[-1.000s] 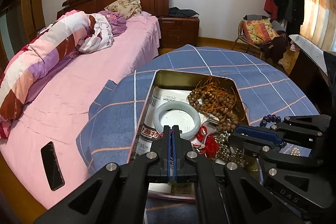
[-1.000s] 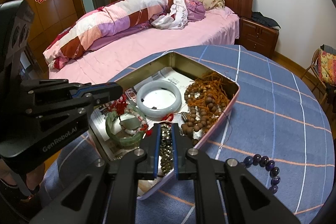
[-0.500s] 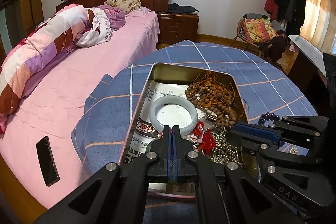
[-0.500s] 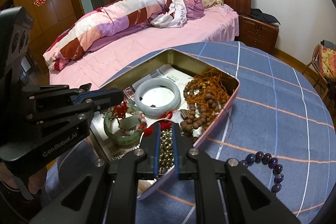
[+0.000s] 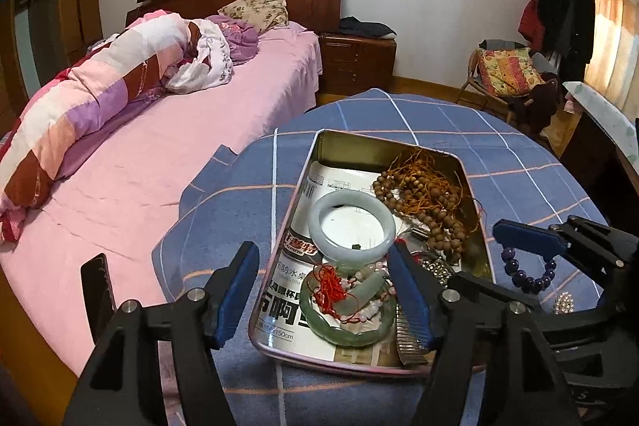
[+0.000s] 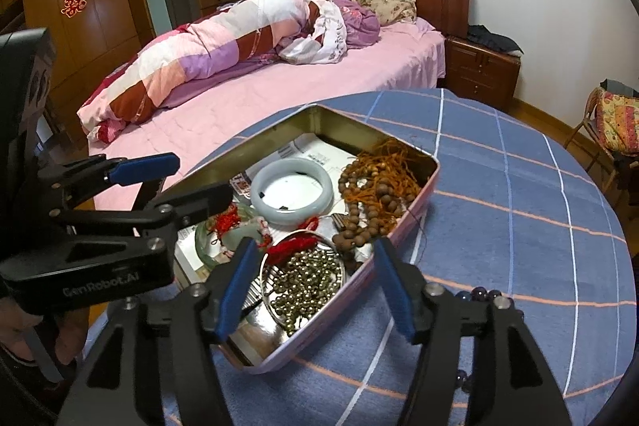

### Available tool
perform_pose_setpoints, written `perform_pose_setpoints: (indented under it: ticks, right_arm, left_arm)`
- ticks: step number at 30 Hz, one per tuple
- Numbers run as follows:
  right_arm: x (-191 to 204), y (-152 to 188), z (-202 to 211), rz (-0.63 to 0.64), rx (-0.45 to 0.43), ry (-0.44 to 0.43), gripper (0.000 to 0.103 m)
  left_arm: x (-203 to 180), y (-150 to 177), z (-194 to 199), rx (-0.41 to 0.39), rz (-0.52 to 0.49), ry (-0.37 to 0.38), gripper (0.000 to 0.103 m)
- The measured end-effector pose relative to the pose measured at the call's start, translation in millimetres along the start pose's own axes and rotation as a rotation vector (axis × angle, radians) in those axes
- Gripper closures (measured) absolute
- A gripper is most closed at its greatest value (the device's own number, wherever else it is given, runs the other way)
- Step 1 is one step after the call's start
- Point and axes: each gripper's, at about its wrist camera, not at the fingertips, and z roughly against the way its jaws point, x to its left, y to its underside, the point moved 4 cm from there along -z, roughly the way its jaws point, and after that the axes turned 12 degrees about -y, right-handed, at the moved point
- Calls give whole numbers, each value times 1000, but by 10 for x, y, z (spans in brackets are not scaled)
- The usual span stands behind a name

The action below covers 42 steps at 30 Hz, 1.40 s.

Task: Organize jewelry
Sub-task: 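Open the right gripper to release the strands and withdraw from the tin, then move both grippers to the purple bead bracelet and pearl necklace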

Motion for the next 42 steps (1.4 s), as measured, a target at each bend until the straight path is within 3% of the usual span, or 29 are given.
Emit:
perform_pose_setpoints:
  ticks: [13,31,42]
  right_arm:
    - [20,27,102,4,-21,-8,19]
    - [-124,160,333,-16,-42,10,13]
    - [-581,540,756,-87,-51,117,9]
  left_arm:
    - [17,46,24,21,28,-20,32]
    - [-119,81,94,28,21,-27,29]
    - [-564,125,368,-18,-33,11,29]
